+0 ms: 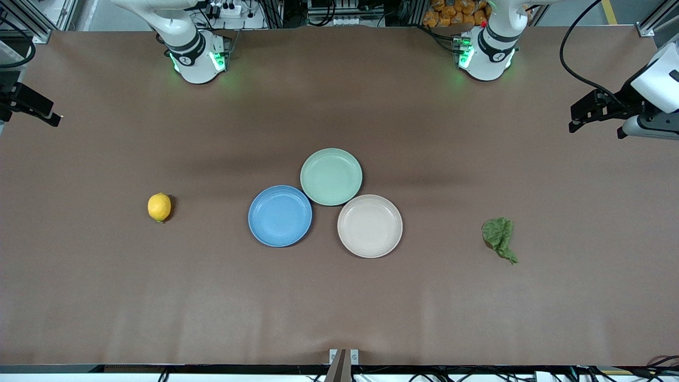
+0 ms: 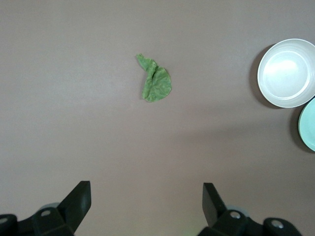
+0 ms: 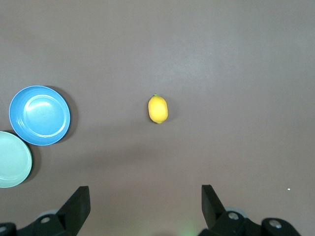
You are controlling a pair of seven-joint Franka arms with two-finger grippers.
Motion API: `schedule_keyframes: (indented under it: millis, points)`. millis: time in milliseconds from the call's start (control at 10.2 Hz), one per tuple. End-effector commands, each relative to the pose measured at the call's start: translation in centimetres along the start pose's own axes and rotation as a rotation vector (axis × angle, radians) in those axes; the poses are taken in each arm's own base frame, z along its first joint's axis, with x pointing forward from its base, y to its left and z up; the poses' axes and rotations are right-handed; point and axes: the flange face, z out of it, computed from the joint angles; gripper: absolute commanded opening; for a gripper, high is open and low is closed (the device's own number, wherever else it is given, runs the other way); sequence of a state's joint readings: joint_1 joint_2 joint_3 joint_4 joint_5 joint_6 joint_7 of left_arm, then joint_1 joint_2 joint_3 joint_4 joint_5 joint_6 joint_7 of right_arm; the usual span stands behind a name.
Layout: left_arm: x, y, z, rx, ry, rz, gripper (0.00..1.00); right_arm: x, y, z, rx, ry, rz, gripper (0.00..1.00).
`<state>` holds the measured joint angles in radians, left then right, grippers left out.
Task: Place lemon and lettuce in plates
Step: 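Reach the right gripper to the lemon while the left gripper reaches the lettuce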
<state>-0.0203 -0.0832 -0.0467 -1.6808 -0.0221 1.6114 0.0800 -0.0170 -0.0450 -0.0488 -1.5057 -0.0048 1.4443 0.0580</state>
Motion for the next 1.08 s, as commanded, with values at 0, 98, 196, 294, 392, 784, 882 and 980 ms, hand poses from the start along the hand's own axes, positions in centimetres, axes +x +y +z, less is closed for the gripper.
schedule_keyframes:
  millis: [0,98,196,294,392,784,882,980]
  points:
    - [0.1,-0.1,-0.4,0.008,-0.001,-0.002,1.00,-0.4,-0.1,0.0,-0.013,0.005,0.008,1.00]
    - [0.1,-0.1,-0.4,0.008,-0.001,-0.010,1.00,-0.4,0.0,-0.1,-0.013,0.007,0.010,1.00]
    - [0.1,-0.1,-0.4,0.008,-0.001,-0.012,1.00,-0.3,0.0,0.0,-0.013,0.007,0.010,1.00]
    - [0.1,0.0,-0.4,0.011,-0.001,-0.010,1.00,-0.3,0.0,0.0,-0.013,0.007,0.010,1.00]
    - [0.3,0.0,-0.1,0.011,-0.007,-0.008,1.00,-0.3,-0.1,0.2,-0.013,0.002,0.008,1.00]
    - [3.4,-0.3,3.3,0.023,-0.040,-0.012,1.00,0.9,-0.4,3.9,-0.013,-0.012,0.000,1.00]
    - [4.4,-0.6,4.6,0.022,-0.047,-0.038,1.00,1.3,-0.4,5.6,-0.014,-0.015,-0.002,1.00]
    - [5.9,-0.8,6.6,0.026,-0.062,-0.043,1.00,1.7,-0.4,7.5,-0.013,-0.012,-0.004,1.00]
